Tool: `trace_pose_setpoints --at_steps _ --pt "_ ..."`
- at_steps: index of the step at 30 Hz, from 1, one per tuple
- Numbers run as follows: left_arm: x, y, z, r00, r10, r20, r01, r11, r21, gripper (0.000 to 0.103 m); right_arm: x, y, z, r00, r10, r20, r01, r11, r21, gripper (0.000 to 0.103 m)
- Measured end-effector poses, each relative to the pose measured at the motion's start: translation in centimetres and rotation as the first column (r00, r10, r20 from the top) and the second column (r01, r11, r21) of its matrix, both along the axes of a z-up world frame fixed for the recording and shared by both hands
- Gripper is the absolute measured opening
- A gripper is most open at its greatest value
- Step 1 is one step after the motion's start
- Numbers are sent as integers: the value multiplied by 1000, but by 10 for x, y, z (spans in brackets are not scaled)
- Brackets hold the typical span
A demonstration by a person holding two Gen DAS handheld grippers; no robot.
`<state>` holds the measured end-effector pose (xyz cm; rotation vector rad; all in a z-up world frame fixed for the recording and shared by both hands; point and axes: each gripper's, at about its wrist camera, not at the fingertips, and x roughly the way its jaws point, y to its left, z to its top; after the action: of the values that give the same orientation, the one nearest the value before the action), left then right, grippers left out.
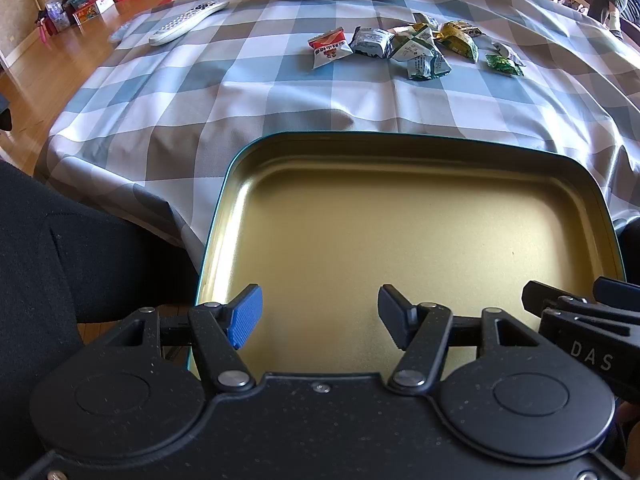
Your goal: Organize snacks
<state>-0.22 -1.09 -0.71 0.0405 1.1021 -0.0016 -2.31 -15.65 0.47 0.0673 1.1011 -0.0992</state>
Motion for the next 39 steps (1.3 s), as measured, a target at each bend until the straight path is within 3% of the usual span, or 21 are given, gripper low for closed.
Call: trace_pose_setpoints --at_steps 20,27,34,39 --pt "0 0 -1 1000 0 -4 0 1000 -3 66 1 2 -4 1000 4 -1 -4 1000 -6 72" --pt "2 6 -2 999 30 -42 -31 999 -28 66 1 3 -4 1000 11 -13 -11 1000 -10 72" --pt "9 19 3 989 85 -118 -94 993 -72 66 5 -1 -5 995 15 -97 -12 1000 25 72" --pt "16 23 12 986 64 -155 -82 990 -113 65 10 1 -5 986 62 -157 -55 997 52 72"
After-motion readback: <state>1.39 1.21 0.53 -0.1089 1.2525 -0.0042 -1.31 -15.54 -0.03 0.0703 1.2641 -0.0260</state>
